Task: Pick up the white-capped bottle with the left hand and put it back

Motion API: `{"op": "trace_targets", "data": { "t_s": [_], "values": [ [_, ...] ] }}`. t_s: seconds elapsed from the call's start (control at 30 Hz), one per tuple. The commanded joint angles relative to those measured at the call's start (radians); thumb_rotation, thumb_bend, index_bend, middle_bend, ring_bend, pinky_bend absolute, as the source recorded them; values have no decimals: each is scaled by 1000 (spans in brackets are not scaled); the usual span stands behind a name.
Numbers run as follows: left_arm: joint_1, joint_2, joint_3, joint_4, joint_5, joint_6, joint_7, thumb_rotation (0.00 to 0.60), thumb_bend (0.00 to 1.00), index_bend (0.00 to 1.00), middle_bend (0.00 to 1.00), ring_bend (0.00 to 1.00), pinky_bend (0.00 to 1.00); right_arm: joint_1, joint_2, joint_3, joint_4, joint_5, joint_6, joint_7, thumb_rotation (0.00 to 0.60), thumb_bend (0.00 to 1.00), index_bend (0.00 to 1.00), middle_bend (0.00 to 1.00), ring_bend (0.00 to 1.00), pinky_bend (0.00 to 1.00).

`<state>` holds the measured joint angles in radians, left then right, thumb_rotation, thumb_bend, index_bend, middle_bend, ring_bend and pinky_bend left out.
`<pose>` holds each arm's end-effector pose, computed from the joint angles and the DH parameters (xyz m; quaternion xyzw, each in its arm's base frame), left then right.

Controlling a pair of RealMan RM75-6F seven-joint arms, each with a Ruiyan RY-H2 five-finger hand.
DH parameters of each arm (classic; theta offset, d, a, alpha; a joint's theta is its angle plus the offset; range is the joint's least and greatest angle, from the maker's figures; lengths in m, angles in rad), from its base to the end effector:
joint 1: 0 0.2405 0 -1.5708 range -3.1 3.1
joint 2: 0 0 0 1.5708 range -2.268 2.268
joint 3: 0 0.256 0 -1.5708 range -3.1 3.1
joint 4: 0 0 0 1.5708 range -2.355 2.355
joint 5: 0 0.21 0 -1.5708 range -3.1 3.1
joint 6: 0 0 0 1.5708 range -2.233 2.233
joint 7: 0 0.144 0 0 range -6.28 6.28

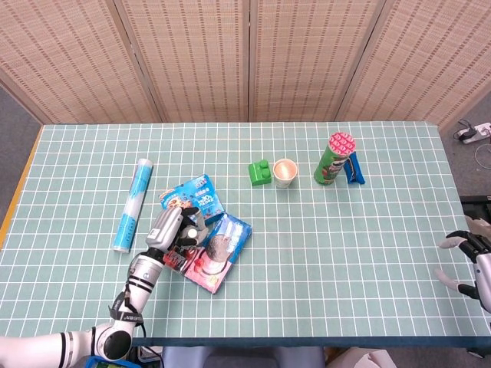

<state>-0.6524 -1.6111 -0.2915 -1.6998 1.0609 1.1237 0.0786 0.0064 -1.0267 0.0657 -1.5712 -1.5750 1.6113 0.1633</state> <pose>-0.1034 0.3162 -0.0046 -0.5713 -0.5483 -0.5216 0.3177 -0.3180 -0.1590 0.2064 0.5715 -0.3593 0.4325 0.5977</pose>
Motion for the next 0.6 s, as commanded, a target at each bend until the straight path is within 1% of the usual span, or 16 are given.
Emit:
{"op": "trace_targets", "data": {
  "t_s": [0.03, 0.17, 0.3, 0.6],
  "values": [
    [0, 0, -1, 0, 2, 0, -5, 600, 394, 761, 1000, 952, 1000, 0, 0, 0, 0, 1, -1, 0, 600, 99, 437, 372, 345, 585],
    [1, -1, -4, -1, 13, 9, -9, 600, 396, 763, 1000, 953, 1000, 1, 0, 1, 0, 3, -2, 0, 600, 98, 437, 372, 345, 585],
    [4, 5, -9, -13, 25, 26, -5, 600, 396, 786, 1000, 953, 1000, 1, 0, 0, 1, 2, -2, 1, 600, 98, 437, 372, 345, 585],
    [5, 49, -29, -97, 30, 50, 34, 600, 396, 824, 1000, 952, 1000, 2, 1, 0, 1, 2, -4, 3, 600, 98, 437, 372, 345, 585]
  ]
}}
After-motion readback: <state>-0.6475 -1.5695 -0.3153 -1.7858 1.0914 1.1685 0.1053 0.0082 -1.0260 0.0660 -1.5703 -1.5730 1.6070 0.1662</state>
